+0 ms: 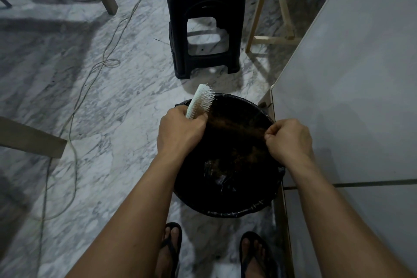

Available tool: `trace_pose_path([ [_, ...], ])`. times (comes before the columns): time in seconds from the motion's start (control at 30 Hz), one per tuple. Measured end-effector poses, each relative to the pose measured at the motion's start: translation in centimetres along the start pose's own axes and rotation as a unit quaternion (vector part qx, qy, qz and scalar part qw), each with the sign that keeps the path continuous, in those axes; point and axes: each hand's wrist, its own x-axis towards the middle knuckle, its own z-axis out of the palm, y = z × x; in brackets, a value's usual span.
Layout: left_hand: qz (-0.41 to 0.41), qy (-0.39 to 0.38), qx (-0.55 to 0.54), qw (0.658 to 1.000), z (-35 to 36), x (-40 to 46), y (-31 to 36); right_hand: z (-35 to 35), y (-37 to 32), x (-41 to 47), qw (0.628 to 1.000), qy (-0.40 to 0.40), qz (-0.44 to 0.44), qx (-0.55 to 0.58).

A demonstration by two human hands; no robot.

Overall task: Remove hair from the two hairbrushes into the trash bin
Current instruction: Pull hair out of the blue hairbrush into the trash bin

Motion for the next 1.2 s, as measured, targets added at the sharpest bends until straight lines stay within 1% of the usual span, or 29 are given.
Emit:
trace_pose_path([
  [0.1, 0.024, -0.033, -0.005, 0.999, 0.0, -0.1, 0.1, 0.4, 0.0, -0.2, 0.997, -0.076, -0.007, -0.032],
  [0.17, 0.049, -0.070, 0.003, 0.996, 0.1, -0.2, 0.0, 0.4, -0.3, -0.1, 0.991, -0.130, -0.045, -0.006],
  [0.23, 0.075, -0.107, 0.008, 0.991, 0.3, -0.3, 0.0, 0.3, -0.9, -0.2, 0.981, -0.158, -0.088, 0.075],
  [0.33, 0.104, -0.134, 0.008, 0.986, 0.5, -0.5, 0.2, 0.5, -1.6, -0.7, 0.943, -0.219, -0.079, 0.238],
  [0.4, 0.111, -0.144, -0.005, 0.983, 0.7, -0.5, 0.3, 1.0, -1.5, -0.7, 0.917, -0.263, -0.075, 0.289],
  [0.47, 0.110, -0.148, -0.007, 0.983, 0.9, -0.6, 0.3, 1.2, -1.3, -0.7, 0.906, -0.291, -0.079, 0.296],
  [0.53, 0.107, -0.138, -0.005, 0.985, 1.0, -0.5, 0.2, 1.0, -1.1, -0.7, 0.914, -0.296, -0.118, 0.252],
  [0.63, 0.080, -0.088, 0.007, 0.993, 0.8, -0.3, 0.2, 0.6, -1.0, -0.5, 0.935, -0.266, -0.155, 0.173],
  [0.73, 0.039, -0.039, 0.011, 0.998, 0.6, -0.1, 0.1, 0.4, -0.9, -0.3, 0.950, -0.247, -0.149, 0.118],
  [0.87, 0.011, -0.014, 0.025, 1.000, 0.8, -0.1, 0.0, 0.8, -0.2, 0.4, 0.969, -0.214, -0.117, 0.030],
  [0.97, 0.007, -0.009, 0.029, 1.000, 1.0, -0.2, 0.1, 0.8, -0.3, 0.4, 0.982, -0.170, -0.086, -0.003],
  [1.07, 0.020, -0.012, 0.026, 0.999, 1.1, -0.4, 0.2, 0.5, -0.5, 0.0, 0.989, -0.129, -0.064, -0.038],
  [1.13, 0.040, -0.035, 0.022, 0.998, 1.0, -0.5, 0.3, 0.6, -0.3, 0.0, 0.985, -0.152, -0.065, -0.056],
  [1.2, 0.051, -0.072, 0.024, 0.996, 0.9, -0.6, 0.5, 0.6, -0.2, 0.2, 0.975, -0.194, -0.099, -0.043],
])
